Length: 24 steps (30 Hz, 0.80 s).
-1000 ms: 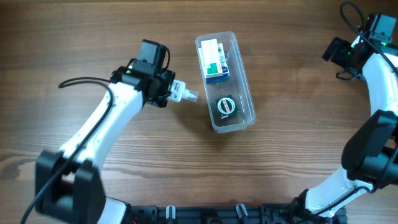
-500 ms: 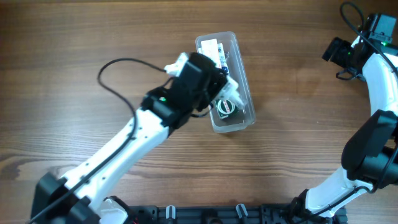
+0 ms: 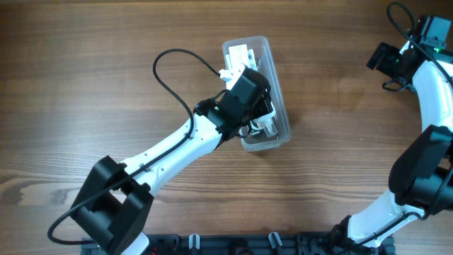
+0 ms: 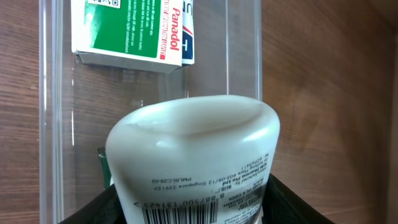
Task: Pack container
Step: 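Carry the bottle over the container and lower it in lengthwise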
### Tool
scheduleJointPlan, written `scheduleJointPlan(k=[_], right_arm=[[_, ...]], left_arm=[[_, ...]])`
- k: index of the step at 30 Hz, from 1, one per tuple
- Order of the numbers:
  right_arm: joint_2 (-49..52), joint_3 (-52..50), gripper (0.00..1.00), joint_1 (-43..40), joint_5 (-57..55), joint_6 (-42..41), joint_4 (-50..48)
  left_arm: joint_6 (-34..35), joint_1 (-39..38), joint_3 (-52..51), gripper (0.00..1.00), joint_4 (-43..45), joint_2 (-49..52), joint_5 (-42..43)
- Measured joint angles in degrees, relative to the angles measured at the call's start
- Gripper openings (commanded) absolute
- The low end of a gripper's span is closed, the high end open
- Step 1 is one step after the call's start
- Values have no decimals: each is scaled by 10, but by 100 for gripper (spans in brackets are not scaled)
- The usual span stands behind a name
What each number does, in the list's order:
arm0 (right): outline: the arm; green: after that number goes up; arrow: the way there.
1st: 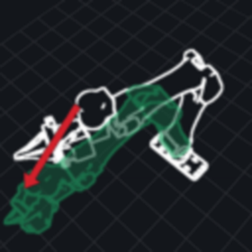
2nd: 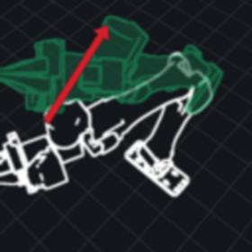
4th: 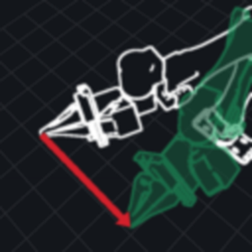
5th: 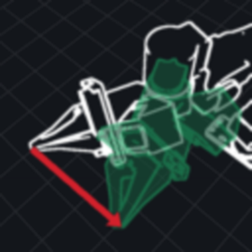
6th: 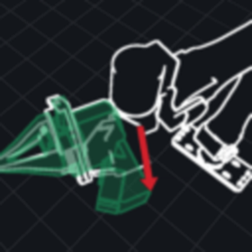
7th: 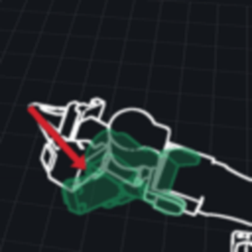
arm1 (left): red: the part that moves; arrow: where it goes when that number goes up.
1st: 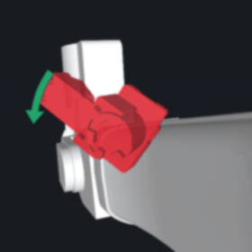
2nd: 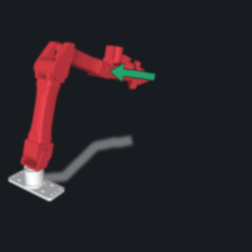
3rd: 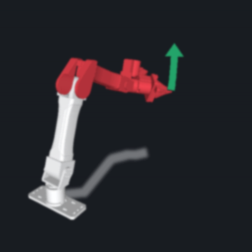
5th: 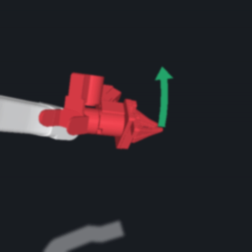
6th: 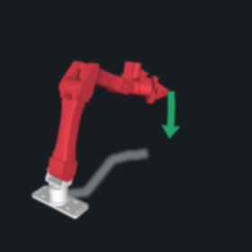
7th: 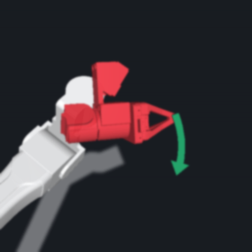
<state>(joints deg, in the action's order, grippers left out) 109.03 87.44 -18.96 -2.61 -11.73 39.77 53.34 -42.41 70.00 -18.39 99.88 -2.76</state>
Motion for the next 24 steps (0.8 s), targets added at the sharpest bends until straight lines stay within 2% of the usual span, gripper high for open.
scheduleJointPlan(k=[8, 16, 18, 24], right_arm=[[0, 0, 100, 0, 0, 0, 0], [0, 0, 100, 0, 0, 0, 0], [0, 0, 100, 0, 0, 0, 0], [0, 0, 100, 0, 0, 0, 0]], left_arm=[[-21, 0, 0, 65, 4, 0, 0], [-23, 0, 0, 69, -2, 0, 0], [-24, 0, 0, 77, -11, 0, 0], [-33, -1, 1, 85, -65, 0, 0]])
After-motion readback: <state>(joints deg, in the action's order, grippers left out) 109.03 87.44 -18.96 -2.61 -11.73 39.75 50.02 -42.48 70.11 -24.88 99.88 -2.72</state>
